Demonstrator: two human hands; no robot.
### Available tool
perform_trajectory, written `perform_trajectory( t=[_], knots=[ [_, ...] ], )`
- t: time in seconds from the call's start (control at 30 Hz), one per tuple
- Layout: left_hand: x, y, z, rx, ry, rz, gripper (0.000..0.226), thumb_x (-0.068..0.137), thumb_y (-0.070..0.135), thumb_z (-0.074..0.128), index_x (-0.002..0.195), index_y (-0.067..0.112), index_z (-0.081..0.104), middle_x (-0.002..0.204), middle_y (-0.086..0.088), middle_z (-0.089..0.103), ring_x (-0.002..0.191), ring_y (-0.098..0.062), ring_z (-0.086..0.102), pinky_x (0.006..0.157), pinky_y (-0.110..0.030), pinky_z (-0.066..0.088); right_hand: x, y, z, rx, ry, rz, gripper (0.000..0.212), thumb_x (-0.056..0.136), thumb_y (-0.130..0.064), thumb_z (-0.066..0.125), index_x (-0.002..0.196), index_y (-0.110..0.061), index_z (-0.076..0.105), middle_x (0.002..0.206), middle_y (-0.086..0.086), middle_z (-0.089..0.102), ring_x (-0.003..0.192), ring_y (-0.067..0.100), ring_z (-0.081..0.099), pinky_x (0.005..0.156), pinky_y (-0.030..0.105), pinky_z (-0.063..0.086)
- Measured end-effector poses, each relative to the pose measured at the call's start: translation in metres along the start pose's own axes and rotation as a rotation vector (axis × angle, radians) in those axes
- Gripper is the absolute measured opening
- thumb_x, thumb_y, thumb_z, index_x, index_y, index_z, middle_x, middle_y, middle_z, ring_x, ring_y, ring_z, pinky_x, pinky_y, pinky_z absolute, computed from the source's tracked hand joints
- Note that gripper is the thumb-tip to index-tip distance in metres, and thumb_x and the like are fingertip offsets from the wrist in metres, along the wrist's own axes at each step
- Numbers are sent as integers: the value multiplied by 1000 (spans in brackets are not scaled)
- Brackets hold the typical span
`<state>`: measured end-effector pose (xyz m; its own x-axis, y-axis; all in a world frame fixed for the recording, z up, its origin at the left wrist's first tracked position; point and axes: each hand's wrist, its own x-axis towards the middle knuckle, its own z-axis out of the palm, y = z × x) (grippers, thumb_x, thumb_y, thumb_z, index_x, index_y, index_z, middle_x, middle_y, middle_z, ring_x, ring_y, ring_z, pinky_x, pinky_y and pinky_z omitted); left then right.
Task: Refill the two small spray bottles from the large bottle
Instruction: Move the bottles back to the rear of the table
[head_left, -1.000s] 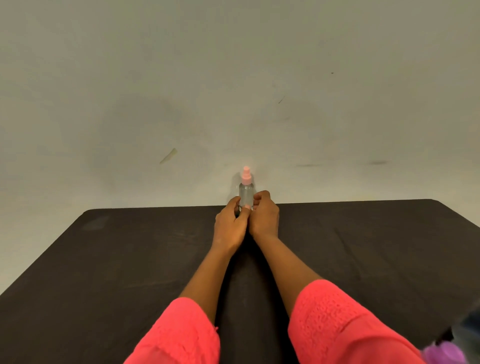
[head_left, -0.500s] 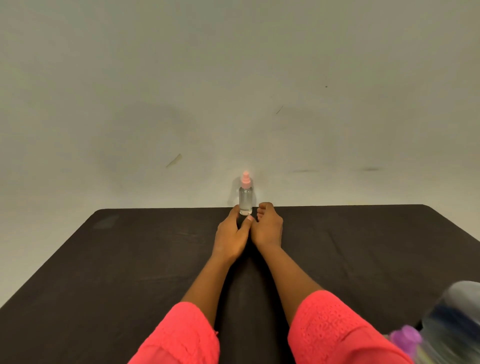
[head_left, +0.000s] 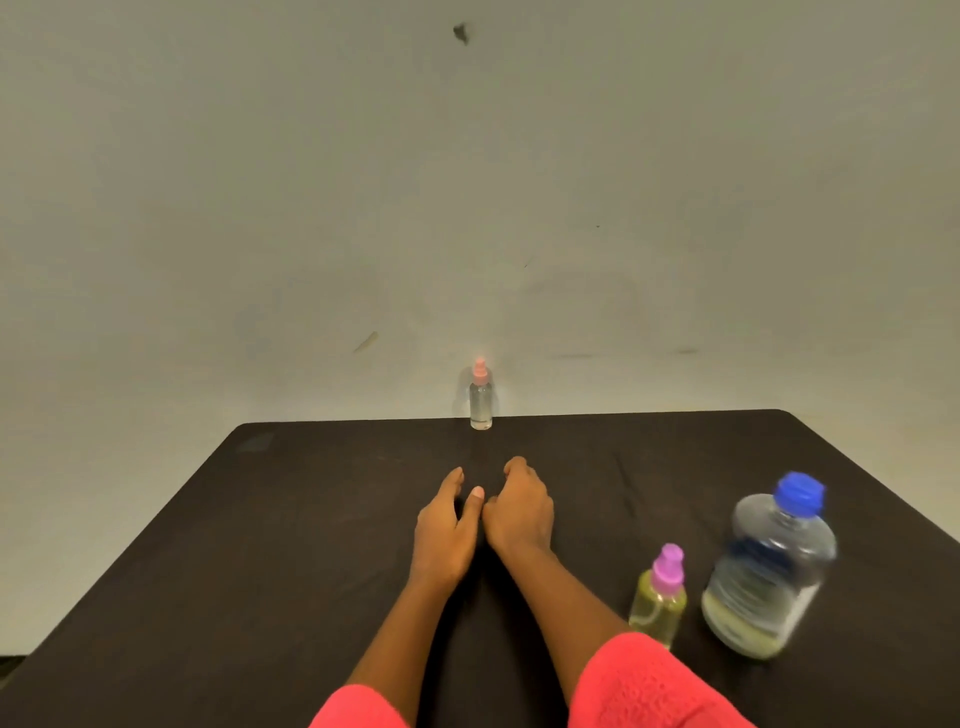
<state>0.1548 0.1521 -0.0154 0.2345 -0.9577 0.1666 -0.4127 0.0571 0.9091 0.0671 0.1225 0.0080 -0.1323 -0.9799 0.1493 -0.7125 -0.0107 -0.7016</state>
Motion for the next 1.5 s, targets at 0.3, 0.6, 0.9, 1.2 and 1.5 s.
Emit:
perform_trajectory(
  t=[0.3, 0.6, 0.9, 1.2, 1.5],
  knots=[
    [-66, 16, -5, 12, 57, 13, 49, 100, 37, 39, 142, 12, 40, 142, -4, 47, 131, -16, 42, 105, -25, 31, -75, 2, -28, -101, -64, -90, 38, 94, -20, 53, 130, -11, 43, 128, 6, 50, 114, 21, 52, 94, 30, 45],
    [-107, 26, -3, -81, 137, 4, 26, 100, 35, 38, 106, 23, 60, 91, 4, 64, 84, -8, 59, 71, -17, 41, -116, 5, -71, -131, -278, -113, 32, 88, -17, 55, 119, -9, 50, 121, 10, 56, 112, 26, 55, 90, 31, 46],
    [-119, 55, 5, -205, 51, 25, 19, 90, 12, 61, 110, 14, 61, 103, -1, 67, 97, -10, 62, 87, -24, 49, -141, 11, -136, 335, 378, -426, 44, 82, -2, 62, 122, -17, 54, 114, -6, 52, 101, 7, 54, 85, 21, 48],
    [-123, 77, 49, -182, -251, 108, 39, 78, -1, 69, 109, 21, 60, 105, 2, 65, 96, -8, 63, 86, -20, 51, -142, 80, -152, 175, 253, -125, 65, 86, -18, 66, 141, -7, 31, 139, 11, 37, 129, 25, 39, 102, 34, 37],
    [-118, 71, 62, -153, -296, 164, 40, 79, -11, 58, 107, 16, 66, 99, 1, 70, 94, -9, 66, 87, -25, 52, -129, 90, -137, 126, -83, -59, 26, 90, -10, 49, 112, -23, 45, 101, -4, 60, 91, 11, 59, 82, 34, 49]
  ],
)
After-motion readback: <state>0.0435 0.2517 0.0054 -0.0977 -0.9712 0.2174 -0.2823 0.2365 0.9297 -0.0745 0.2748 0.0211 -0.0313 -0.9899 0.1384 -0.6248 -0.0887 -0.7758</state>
